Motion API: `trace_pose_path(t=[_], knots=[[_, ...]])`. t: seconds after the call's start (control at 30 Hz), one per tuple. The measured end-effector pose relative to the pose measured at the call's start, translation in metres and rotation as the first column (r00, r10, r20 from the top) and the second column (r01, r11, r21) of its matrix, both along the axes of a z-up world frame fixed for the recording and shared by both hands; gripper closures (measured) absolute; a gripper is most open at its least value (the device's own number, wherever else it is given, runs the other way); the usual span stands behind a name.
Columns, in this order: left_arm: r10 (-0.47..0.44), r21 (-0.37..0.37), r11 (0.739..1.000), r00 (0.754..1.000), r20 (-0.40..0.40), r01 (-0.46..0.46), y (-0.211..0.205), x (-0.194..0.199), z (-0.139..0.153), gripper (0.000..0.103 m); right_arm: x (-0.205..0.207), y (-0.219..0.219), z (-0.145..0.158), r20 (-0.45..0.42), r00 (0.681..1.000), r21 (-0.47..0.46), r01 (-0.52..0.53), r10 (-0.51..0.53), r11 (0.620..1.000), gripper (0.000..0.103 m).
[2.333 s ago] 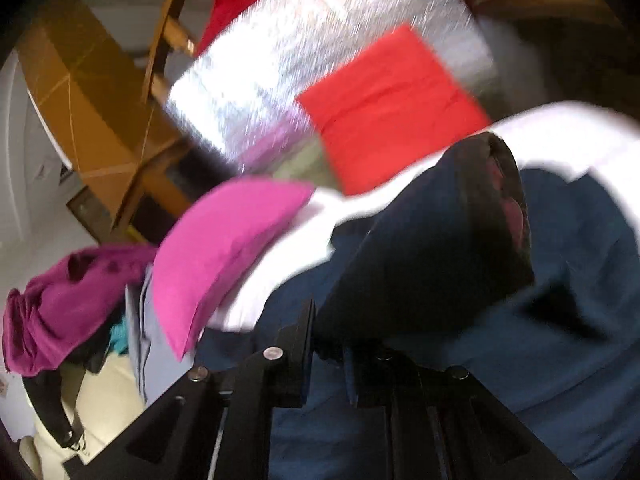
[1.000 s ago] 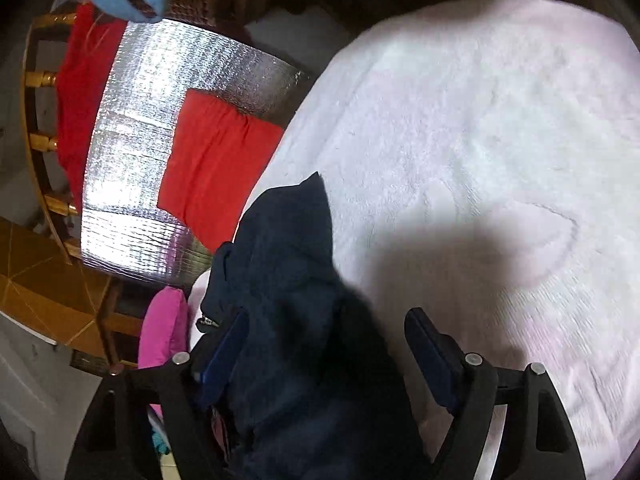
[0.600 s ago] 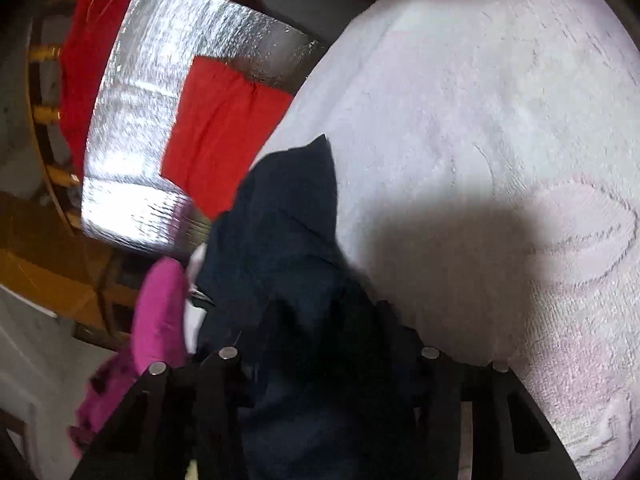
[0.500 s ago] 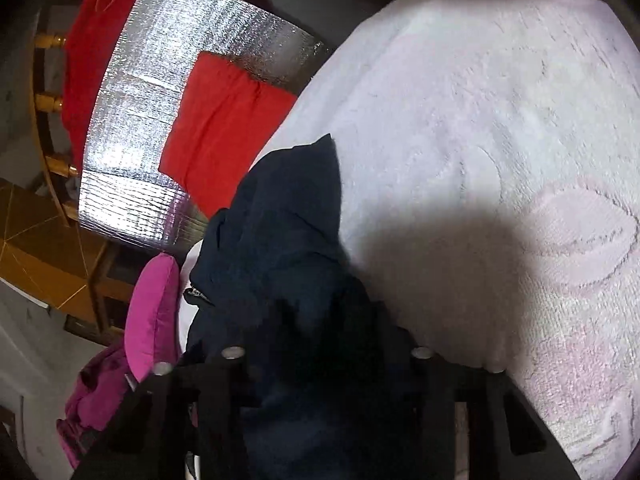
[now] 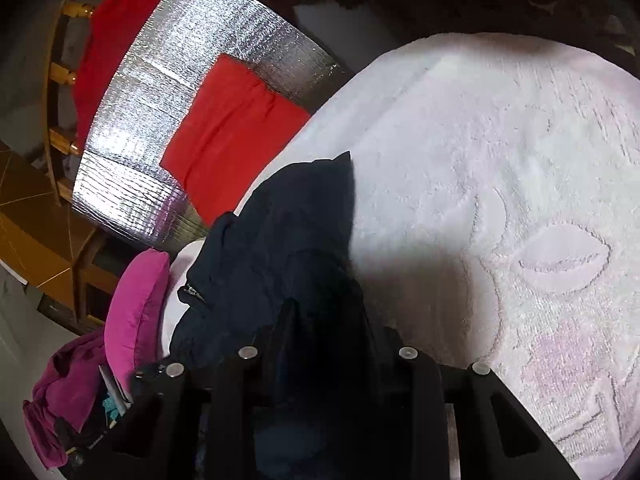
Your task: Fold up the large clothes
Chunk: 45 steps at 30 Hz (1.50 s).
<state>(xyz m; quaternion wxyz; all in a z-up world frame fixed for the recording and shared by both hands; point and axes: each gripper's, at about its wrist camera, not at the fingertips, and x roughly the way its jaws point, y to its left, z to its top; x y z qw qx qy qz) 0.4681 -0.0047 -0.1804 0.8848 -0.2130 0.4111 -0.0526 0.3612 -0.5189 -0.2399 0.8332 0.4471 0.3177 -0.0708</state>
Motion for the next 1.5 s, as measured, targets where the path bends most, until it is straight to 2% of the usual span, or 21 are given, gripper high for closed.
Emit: trace_pose_path(t=[0.03,0.13,0.2,0.23,0.27,0.33,0.4,0.5,0.57,0.67,0.8,0.93,1.03,1.07,1.13,1.27,1.4,1.5], knots=[[0.034,0.002,0.999,0.999,-0.008,-0.034,0.014,-0.004,0.0,0.044,0.0,-0.001,-0.001,-0.004,1.0,0.007,0.003,-0.003,1.0,0.067],[0.096,-0.001,0.995,0.995,-0.019,-0.096,0.051,-0.012,0.003,0.041,-0.002,-0.005,-0.004,-0.009,1.0,0.041,0.017,-0.016,0.999,0.064],[0.104,0.001,0.995,0.994,-0.019,-0.104,0.079,-0.022,0.005,0.038,-0.002,-0.006,-0.004,-0.024,0.999,0.052,0.031,-0.03,0.998,0.039],[0.107,0.008,0.994,0.994,-0.009,-0.107,0.092,-0.023,0.005,0.032,-0.003,-0.006,-0.004,-0.027,0.999,0.057,0.039,-0.038,0.998,0.035],[0.127,0.022,0.992,0.992,0.004,-0.127,0.11,-0.026,0.005,0.029,-0.004,-0.005,-0.002,-0.024,0.999,0.053,0.046,-0.045,0.998,0.034],[0.245,0.038,0.969,0.97,-0.002,-0.244,0.145,-0.03,0.0,0.028,-0.007,-0.001,0.008,-0.023,0.998,0.0,0.06,-0.06,0.998,0.034],[0.336,-0.013,0.941,0.94,-0.053,-0.337,0.185,-0.032,-0.012,0.028,-0.011,0.005,0.018,-0.016,0.997,-0.059,0.079,-0.08,0.995,0.034],[0.415,-0.087,0.9,0.9,-0.138,-0.428,0.229,-0.031,-0.039,0.028,-0.016,0.017,0.034,0.031,0.997,-0.095,0.068,-0.065,0.993,0.034],[0.429,-0.136,0.881,0.887,-0.172,-0.453,0.243,-0.03,-0.053,0.028,-0.016,0.027,0.041,0.05,0.998,-0.116,0.045,-0.039,0.992,0.034],[0.407,-0.257,0.85,0.883,-0.234,-0.46,0.257,-0.023,-0.077,0.028,-0.014,0.043,0.044,0.049,0.999,-0.136,-0.001,0.008,0.991,0.034],[0.45,-0.344,0.785,0.856,-0.256,-0.515,0.275,-0.02,-0.094,0.028,-0.013,0.046,0.041,0.031,0.999,-0.141,-0.019,0.024,0.99,0.034],[0.476,-0.421,0.729,0.842,-0.254,-0.539,0.289,-0.016,-0.104,0.032,-0.017,0.037,0.037,0.04,0.999,-0.107,0.004,0.0,0.994,0.034],[0.48,-0.445,0.711,0.838,-0.258,-0.544,0.294,-0.009,-0.112,0.063,-0.018,0.036,0.037,0.04,0.999,-0.105,0.01,-0.006,0.994,0.034],[0.477,-0.455,0.704,0.838,-0.266,-0.545,0.295,-0.008,-0.116,0.07,-0.018,0.037,0.036,0.04,0.999,-0.106,0.008,-0.004,0.994,0.034],[0.475,-0.468,0.704,0.844,-0.25,-0.535,0.296,-0.007,-0.118,0.08,-0.016,0.036,0.035,0.038,0.999,-0.103,0.003,0.001,0.995,0.034],[0.488,-0.422,0.745,0.853,-0.182,-0.516,0.288,-0.008,-0.1,0.093,-0.017,0.035,0.035,0.044,0.999,-0.096,0.009,-0.005,0.995,0.034],[0.478,-0.333,0.82,0.877,-0.05,-0.466,0.262,-0.011,-0.053,0.095,-0.019,0.033,0.039,0.061,0.998,-0.091,0.021,-0.016,0.996,0.034],[0.426,-0.248,0.884,0.902,0.076,-0.397,0.228,-0.016,-0.01,0.095,-0.022,0.032,0.041,0.073,0.997,-0.084,0.027,-0.02,0.996,0.034]])
